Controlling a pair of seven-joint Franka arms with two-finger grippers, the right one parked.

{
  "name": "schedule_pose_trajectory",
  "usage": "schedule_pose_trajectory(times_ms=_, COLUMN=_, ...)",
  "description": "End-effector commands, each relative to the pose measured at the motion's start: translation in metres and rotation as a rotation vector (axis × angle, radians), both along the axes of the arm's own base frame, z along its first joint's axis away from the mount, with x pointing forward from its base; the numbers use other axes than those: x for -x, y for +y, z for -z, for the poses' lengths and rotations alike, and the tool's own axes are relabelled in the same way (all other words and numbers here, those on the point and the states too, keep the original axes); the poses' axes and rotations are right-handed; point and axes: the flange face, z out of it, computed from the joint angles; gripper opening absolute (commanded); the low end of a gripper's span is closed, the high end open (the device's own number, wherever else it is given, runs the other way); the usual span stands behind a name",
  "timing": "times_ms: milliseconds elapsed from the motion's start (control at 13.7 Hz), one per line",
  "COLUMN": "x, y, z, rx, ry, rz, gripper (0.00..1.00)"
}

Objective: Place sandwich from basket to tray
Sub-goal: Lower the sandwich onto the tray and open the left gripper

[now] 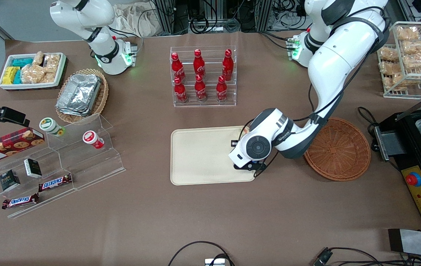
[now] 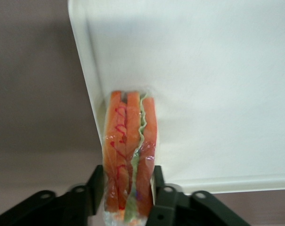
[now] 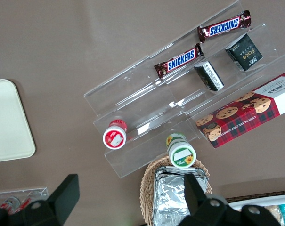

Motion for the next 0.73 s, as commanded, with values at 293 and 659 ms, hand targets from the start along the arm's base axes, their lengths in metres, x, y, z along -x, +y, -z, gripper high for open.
schedule_pose_trajectory(times_ms=293, x=-0.052, y=0.032, z=-0.11, rx=-0.031, ry=-0.058, rz=-0.086, gripper=1.0)
schedule_pose_trajectory(times_ms=659, x=-0.057, y=0.173, z=-0.207, rx=-0.07, ry=-0.12, rz=-0.214, gripper=1.0)
